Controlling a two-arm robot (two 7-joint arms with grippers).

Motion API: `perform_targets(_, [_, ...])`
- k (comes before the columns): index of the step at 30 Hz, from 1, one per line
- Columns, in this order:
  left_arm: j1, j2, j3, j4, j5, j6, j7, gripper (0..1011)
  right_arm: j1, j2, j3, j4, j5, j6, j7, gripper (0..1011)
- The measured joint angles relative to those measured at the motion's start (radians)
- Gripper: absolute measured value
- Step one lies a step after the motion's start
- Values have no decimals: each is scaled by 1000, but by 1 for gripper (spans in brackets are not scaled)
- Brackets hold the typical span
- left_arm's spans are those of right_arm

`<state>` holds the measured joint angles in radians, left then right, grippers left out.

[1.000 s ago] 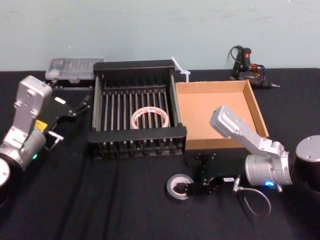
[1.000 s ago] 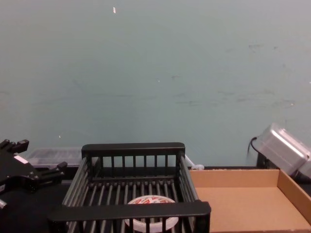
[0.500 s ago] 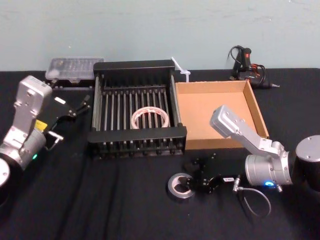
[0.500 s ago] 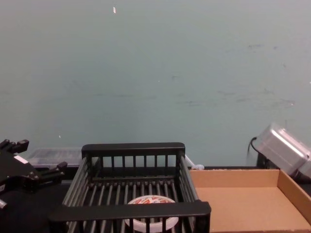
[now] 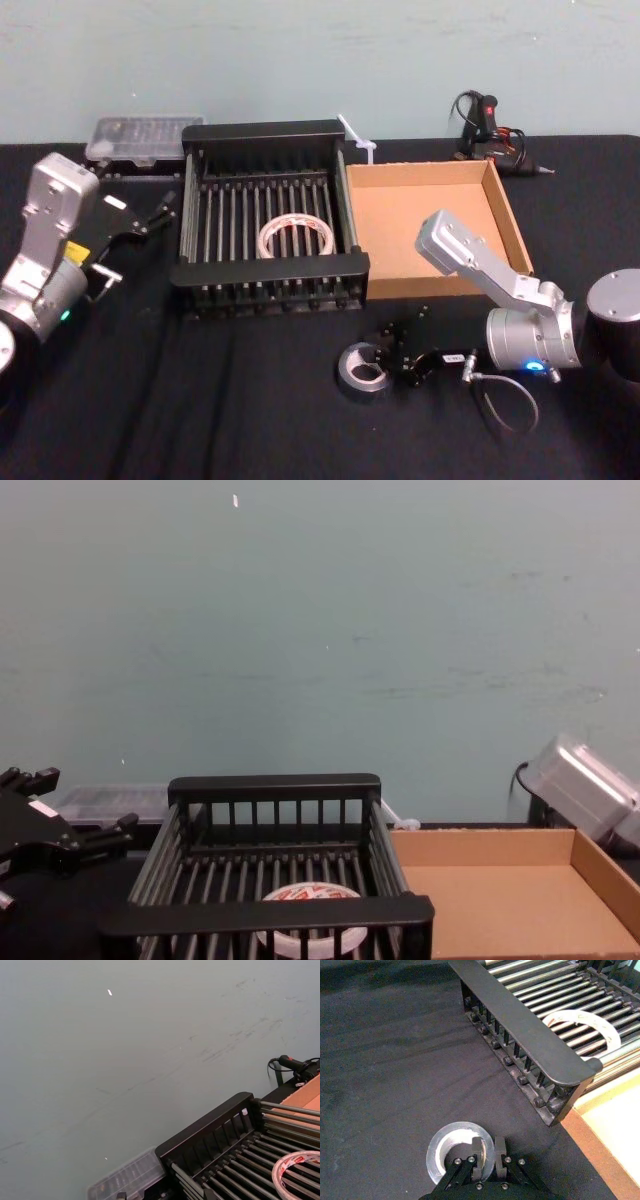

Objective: Pick up the white tape and place it into the black box , Pick up the silver tape and place it into the brown box.

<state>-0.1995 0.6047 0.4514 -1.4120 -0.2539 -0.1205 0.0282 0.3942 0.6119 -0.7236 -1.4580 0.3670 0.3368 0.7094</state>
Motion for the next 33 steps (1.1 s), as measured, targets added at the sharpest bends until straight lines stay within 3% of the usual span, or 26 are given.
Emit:
perform_targets(11, [0,0,0,0,0,0,0,1001,0,0,0,0,0,0,0,158])
perform_targets(21, [0,0,0,0,0,0,0,1001,-6,20,1,-21,-6,-38,16,158])
perform_targets(33, [0,0,0,0,0,0,0,1001,-49,80,66,-88,38,-52,-16,158])
